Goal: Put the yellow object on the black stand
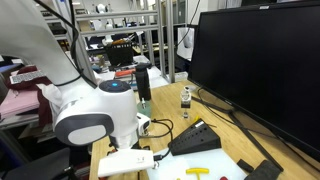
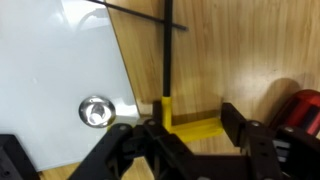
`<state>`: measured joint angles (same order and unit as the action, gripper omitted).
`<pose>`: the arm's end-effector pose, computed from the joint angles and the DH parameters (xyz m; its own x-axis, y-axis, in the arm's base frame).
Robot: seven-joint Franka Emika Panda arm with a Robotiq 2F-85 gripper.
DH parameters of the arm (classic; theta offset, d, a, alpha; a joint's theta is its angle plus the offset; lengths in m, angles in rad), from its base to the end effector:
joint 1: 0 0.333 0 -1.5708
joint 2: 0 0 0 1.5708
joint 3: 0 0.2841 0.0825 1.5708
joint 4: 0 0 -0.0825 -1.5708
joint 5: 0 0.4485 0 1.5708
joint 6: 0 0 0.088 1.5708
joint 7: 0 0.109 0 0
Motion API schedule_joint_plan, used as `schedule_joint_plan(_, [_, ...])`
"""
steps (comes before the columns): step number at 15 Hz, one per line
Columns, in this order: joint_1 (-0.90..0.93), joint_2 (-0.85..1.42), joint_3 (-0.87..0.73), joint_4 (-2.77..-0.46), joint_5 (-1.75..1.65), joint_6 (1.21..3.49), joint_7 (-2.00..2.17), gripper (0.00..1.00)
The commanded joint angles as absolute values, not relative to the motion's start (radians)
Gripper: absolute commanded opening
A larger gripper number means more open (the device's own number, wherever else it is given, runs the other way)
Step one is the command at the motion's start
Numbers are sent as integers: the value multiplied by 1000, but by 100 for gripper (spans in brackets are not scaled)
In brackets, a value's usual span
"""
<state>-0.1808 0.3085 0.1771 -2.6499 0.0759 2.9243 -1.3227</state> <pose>0.4132 0.0059 0.0427 0.3282 0.9429 0.0571 0.9442 -0.3257 -0.0495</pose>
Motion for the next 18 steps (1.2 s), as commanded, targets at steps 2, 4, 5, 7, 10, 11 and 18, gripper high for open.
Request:
schedule_joint_plan(2, [-211,336,204,-2638,59,2936,-1329,36])
schedule_joint_plan(4, [-224,333,218,-2641,71,2936,-1341,36])
schedule_joint_plan(5, [-236,328,233,-2642,81,2929,-1351,36])
schedule_joint_plan(7, [-267,310,274,-2650,105,2928,-1374,36])
schedule_joint_plan(10, [-333,289,377,-2658,169,2933,-1420,36])
schedule_joint_plan(11, [-360,284,417,-2660,201,2938,-1443,36])
schedule_joint_plan(18, [-508,224,606,-2669,440,2963,-1623,36])
